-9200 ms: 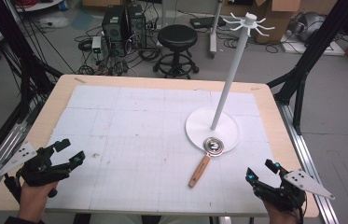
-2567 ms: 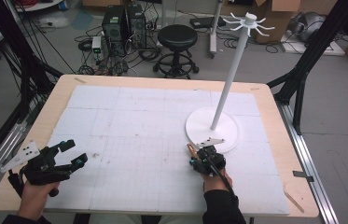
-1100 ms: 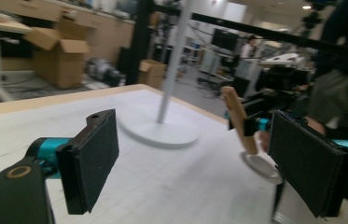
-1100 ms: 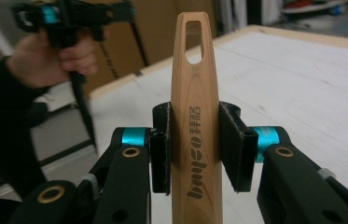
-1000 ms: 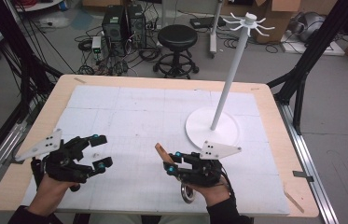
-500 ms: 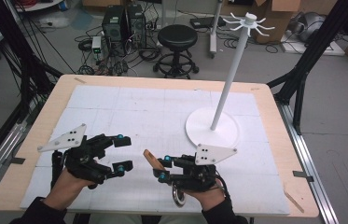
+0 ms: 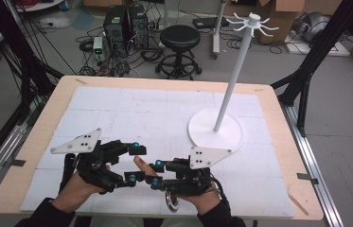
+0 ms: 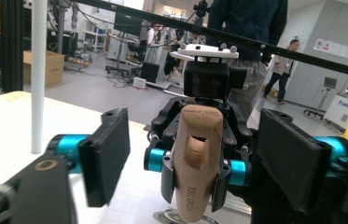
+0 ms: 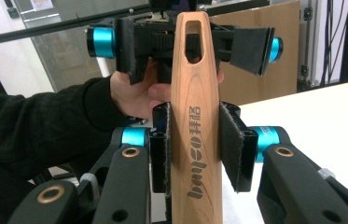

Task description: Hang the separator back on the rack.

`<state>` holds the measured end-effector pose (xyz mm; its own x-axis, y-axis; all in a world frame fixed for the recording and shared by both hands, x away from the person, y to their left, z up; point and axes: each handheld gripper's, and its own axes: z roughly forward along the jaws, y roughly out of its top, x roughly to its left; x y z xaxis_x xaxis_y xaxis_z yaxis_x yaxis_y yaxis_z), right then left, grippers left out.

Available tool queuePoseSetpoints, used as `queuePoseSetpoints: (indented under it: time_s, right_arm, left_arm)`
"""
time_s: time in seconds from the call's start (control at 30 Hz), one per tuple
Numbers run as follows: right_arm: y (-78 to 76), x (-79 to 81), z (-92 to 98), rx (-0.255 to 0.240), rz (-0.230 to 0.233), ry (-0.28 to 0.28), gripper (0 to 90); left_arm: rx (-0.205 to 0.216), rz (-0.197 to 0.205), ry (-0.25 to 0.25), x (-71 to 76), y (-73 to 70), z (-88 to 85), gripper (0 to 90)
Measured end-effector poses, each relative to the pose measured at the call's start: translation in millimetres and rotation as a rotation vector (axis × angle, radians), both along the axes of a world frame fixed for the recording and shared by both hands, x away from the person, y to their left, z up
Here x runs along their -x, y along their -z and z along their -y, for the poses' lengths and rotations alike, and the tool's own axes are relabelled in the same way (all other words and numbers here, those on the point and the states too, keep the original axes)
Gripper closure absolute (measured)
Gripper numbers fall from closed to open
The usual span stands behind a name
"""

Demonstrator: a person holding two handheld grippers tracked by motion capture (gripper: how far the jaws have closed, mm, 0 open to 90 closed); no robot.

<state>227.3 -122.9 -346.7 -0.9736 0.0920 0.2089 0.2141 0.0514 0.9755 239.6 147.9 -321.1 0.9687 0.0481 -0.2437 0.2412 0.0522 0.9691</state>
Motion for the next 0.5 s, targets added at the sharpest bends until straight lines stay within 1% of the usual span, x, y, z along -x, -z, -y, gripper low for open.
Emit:
queuePoseSetpoints:
  time_s: [0.07, 0.1, 0.13, 0.17, 0.2, 0.23, 0.27, 0.37, 0.43, 0.5]
  right_arm:
    - [0.1, -0.1, -0.6, -0.007, -0.001, -0.004, 67.0]
    - [0.1, -0.3, -1.0, -0.012, 0.000, -0.007, 67.0]
    - [0.1, -0.1, -1.5, -0.017, -0.002, -0.014, 67.0]
    - [0.1, -0.1, -1.5, -0.017, -0.002, -0.014, 67.0]
    - [0.1, -0.1, -1.6, -0.019, -0.002, -0.017, 66.9]
    - [0.1, -0.1, -1.8, -0.024, -0.003, -0.021, 67.0]
    - [-0.1, 0.0, -1.8, -0.032, -0.002, -0.025, 67.0]
    - [-0.2, 0.3, -1.9, -0.034, -0.005, -0.032, 67.0]
    - [-0.2, 0.6, -2.3, -0.038, -0.004, -0.038, 67.0]
    - [-0.2, 0.3, -2.0, -0.038, -0.010, -0.039, 67.0]
  left_arm:
    - [0.012, 0.002, 0.023, 0.0, -0.1, 0.5, 37.7]
    - [0.020, 0.009, 0.030, 0.0, -0.1, 0.3, 42.6]
    - [0.033, 0.014, 0.041, 0.2, -0.6, 0.4, 49.6]
    - [0.033, 0.014, 0.041, 0.2, -0.6, 0.4, 53.1]
    - [0.035, 0.018, 0.048, -0.1, -0.6, 0.0, 53.1]
    - [0.037, 0.023, 0.051, -0.3, -0.7, -0.3, 56.3]
    - [0.043, 0.028, 0.055, -0.3, -0.7, -0.5, 61.8]
    - [0.045, 0.034, 0.050, -0.7, -0.9, -0.7, 68.6]
    - [0.050, 0.037, 0.052, -1.1, -0.8, -1.0, 69.0]
    - [0.045, 0.042, 0.047, -0.9, -0.9, -0.9, 69.7]
